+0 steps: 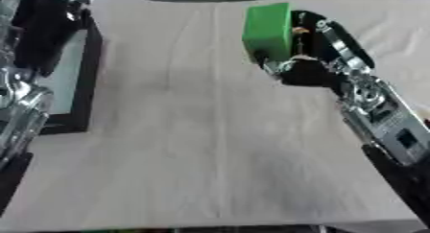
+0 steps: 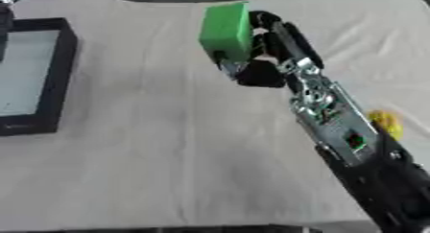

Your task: Pick up the objects with one hand, pass them to the other hand, and then place them into the box on the other side of the table.

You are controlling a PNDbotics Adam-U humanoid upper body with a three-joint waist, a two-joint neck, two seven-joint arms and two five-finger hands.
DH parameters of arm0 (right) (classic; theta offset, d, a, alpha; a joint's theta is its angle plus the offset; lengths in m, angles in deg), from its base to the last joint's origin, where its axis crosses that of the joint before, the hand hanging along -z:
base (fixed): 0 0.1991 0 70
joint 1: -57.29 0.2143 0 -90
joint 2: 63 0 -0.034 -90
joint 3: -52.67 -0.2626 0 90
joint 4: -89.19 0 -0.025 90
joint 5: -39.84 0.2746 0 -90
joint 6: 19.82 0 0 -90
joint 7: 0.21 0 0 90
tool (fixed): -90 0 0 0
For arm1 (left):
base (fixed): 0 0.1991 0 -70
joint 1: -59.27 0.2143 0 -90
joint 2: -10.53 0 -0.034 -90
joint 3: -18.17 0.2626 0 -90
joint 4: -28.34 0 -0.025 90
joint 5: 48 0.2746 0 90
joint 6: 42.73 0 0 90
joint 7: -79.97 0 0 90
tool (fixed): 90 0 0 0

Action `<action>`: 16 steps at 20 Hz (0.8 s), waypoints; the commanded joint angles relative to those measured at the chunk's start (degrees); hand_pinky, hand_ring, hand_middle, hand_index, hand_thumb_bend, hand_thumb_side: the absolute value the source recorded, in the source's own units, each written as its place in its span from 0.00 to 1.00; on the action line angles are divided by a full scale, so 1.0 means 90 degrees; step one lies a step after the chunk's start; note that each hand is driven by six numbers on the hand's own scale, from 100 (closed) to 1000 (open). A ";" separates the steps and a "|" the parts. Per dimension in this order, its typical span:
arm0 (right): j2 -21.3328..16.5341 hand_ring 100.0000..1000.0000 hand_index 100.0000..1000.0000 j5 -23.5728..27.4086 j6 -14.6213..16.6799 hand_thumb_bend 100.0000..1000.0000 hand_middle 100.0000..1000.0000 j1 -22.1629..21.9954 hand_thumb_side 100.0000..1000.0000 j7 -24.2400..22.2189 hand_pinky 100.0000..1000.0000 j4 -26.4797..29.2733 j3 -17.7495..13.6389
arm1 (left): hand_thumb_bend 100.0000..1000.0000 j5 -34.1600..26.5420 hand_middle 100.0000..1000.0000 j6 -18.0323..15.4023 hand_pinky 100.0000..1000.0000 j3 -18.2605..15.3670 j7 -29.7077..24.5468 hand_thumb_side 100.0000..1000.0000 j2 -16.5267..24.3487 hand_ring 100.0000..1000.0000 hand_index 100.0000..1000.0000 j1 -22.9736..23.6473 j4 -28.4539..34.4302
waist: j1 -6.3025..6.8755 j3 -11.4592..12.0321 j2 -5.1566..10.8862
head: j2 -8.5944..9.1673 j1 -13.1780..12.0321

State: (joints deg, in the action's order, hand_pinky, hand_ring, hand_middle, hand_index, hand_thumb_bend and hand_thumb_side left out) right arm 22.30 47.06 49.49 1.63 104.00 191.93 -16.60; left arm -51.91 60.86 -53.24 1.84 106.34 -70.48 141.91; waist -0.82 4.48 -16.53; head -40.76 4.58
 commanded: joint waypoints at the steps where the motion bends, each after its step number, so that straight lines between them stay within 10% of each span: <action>1: 0.0027 0.49 0.53 0.0126 0.0034 0.00 0.47 0.0127 0.00 0.0103 0.54 -0.0011 0.0066 | 0.00 0.0264 0.75 0.0152 0.62 0.0052 -0.0147 0.55 0.0092 0.81 0.75 -0.0185 0.0114 | 0.0016 0.0037 0.0182 | -0.0041 0.0055; 16: 0.0553 0.49 0.53 0.0048 0.0607 0.00 0.47 0.0250 0.00 0.0684 0.53 -0.0617 0.0499 | 0.00 0.0552 0.77 0.1142 0.64 0.0786 -0.1429 0.51 -0.0097 0.82 0.76 -0.1216 0.0114 | 0.0092 0.0254 0.0325 | -0.0219 0.0194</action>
State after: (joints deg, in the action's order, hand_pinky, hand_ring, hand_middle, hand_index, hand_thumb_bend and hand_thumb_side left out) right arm 27.23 47.69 54.50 2.87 109.70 186.23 -12.16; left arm -47.55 70.60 -46.23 -10.16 105.25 -80.32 141.94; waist -0.06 6.79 -15.15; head -42.38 6.15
